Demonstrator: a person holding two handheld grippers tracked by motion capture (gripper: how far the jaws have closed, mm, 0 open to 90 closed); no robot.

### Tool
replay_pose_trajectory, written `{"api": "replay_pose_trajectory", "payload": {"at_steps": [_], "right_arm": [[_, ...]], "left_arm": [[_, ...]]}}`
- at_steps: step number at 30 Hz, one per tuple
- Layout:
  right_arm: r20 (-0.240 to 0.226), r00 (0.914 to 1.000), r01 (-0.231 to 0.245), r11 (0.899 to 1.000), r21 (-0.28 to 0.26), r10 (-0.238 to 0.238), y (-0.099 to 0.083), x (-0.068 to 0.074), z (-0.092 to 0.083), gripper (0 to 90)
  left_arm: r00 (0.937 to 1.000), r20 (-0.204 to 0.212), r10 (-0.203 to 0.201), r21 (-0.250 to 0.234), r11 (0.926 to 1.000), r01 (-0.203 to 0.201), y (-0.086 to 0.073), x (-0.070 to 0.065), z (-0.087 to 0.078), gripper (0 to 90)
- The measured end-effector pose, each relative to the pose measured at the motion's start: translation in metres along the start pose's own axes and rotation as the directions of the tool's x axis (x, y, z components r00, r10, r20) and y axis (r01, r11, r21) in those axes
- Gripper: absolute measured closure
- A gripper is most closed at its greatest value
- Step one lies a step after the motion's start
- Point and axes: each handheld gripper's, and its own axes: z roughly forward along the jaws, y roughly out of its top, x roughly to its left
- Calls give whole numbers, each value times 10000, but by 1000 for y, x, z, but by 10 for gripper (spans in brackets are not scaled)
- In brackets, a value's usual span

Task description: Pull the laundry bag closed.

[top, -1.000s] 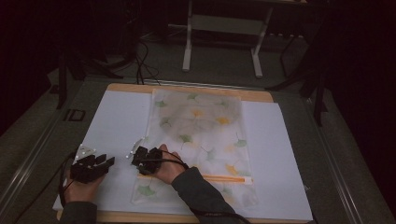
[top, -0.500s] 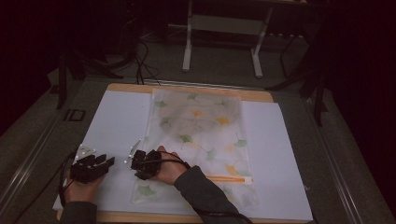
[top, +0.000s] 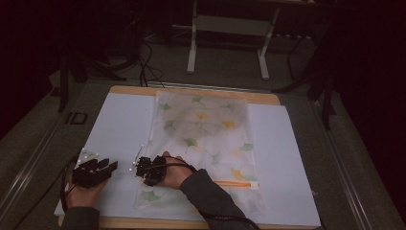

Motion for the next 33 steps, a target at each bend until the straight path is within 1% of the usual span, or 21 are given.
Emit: {"api": "replay_pose_trajectory", "payload": {"at_steps": [2,6,7,9,11,13,19,22,33], "right_arm": [[111,9999,112,9999,121,-113,2,1,0,797],[540,9962,647,9964,556,-677,8,5,3,824],[577,9952,749,9950,661,-787,9,6,4,828],[626,9941,840,9934,779,-889,10,8,4,836],[639,9937,866,9931,790,-918,10,8,4,838],[632,9927,990,9931,628,-1030,8,8,3,841],[615,9930,1003,9948,158,-1011,0,7,1,843],[612,9931,999,9950,97,-1003,0,8,0,843],[717,9921,1043,9944,-147,-1030,-2,9,-6,843]], "left_arm": [[10000,5,-6,-21,10000,6,0,0,0,598],[10000,17,19,9,10000,-19,0,0,0,597],[10000,21,31,11,10000,-31,0,0,0,597],[10000,33,37,9,10000,-37,0,0,0,598],[10000,45,39,2,10000,-39,0,0,-1,598],[10000,73,43,-1,10000,-43,0,0,-1,598],[9998,196,35,-10,10000,-34,0,-2,-3,598],[9996,266,100,-32,9999,-99,0,-4,-5,598],[9977,683,-28,-39,10000,31,0,-8,-7,596]]}}
